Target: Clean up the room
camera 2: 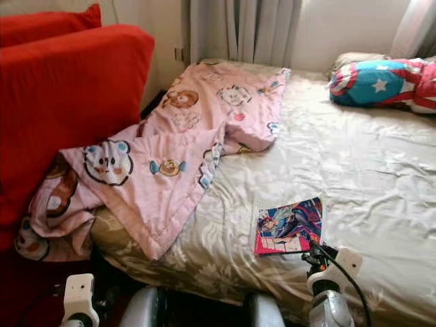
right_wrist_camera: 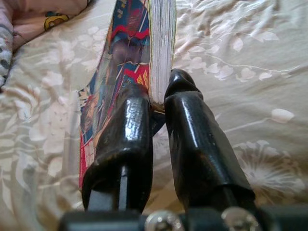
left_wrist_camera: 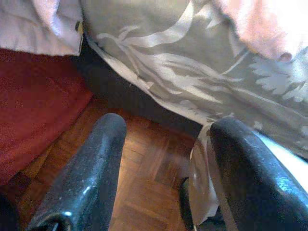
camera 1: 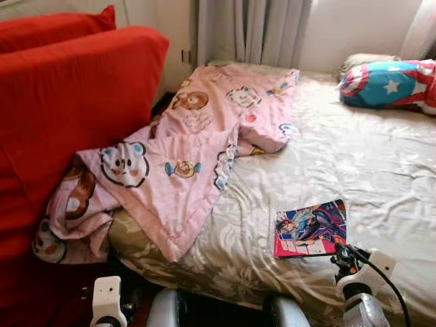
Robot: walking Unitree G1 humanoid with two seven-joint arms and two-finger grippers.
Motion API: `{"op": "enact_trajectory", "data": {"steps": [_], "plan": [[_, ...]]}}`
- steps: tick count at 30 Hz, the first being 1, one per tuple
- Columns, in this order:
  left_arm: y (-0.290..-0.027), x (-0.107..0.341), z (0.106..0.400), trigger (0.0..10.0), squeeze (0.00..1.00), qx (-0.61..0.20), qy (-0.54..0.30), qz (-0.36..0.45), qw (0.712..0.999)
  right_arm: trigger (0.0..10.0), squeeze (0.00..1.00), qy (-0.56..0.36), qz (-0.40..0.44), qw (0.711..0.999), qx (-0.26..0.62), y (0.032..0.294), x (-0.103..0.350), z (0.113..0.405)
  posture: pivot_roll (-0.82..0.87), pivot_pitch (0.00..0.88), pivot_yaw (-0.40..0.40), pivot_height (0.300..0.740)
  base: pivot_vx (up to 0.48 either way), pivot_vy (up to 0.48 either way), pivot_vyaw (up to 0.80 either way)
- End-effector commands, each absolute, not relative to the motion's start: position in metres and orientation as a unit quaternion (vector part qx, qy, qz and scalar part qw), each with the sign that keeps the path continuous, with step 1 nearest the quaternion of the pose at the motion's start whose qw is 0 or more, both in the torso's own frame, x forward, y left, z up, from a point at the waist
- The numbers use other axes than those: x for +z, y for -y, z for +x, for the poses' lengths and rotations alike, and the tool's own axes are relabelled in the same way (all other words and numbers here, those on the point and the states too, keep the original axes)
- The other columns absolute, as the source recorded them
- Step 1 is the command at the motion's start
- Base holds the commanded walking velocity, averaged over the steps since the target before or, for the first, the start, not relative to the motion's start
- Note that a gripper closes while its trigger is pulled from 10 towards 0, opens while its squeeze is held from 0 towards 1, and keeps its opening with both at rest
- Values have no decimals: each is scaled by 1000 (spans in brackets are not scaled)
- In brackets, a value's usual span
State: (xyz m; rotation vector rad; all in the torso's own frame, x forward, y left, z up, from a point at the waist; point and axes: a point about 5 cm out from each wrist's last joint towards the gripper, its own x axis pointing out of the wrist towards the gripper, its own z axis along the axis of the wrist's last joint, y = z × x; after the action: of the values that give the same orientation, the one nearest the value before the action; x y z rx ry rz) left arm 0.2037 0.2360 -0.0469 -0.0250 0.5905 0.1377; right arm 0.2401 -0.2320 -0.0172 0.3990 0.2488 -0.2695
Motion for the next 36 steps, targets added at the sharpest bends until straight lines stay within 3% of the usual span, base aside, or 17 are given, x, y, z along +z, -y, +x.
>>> {"op": "enact_trajectory", "data": {"steps": [1, 14, 32, 36], "plan": [[-239, -48, 204, 10000, 0, 70, -295, -9, 953, 10000, 0, -128, 182, 966, -131, 228, -17, 241, 57, 0, -1, 667, 0, 0, 0], [-236, -55, 205, 10000, 0, 74, -325, -20, 943, 10000, 0, -111, 163, 972, -128, 229, -6, 255, 46, 0, -11, 740, 0, 0, 0], [-227, -67, 193, 10000, 0, 84, -372, -32, 924, 10000, 0, -123, 130, 975, -133, 232, -4, 259, 43, 0, -69, 740, 0, 0, 0], [-222, -70, 191, 10000, 0, 79, -378, -30, 922, 10000, 0, -128, 131, 969, -163, 241, -6, 256, 38, 0, -74, 740, 0, -397, -669]]}}
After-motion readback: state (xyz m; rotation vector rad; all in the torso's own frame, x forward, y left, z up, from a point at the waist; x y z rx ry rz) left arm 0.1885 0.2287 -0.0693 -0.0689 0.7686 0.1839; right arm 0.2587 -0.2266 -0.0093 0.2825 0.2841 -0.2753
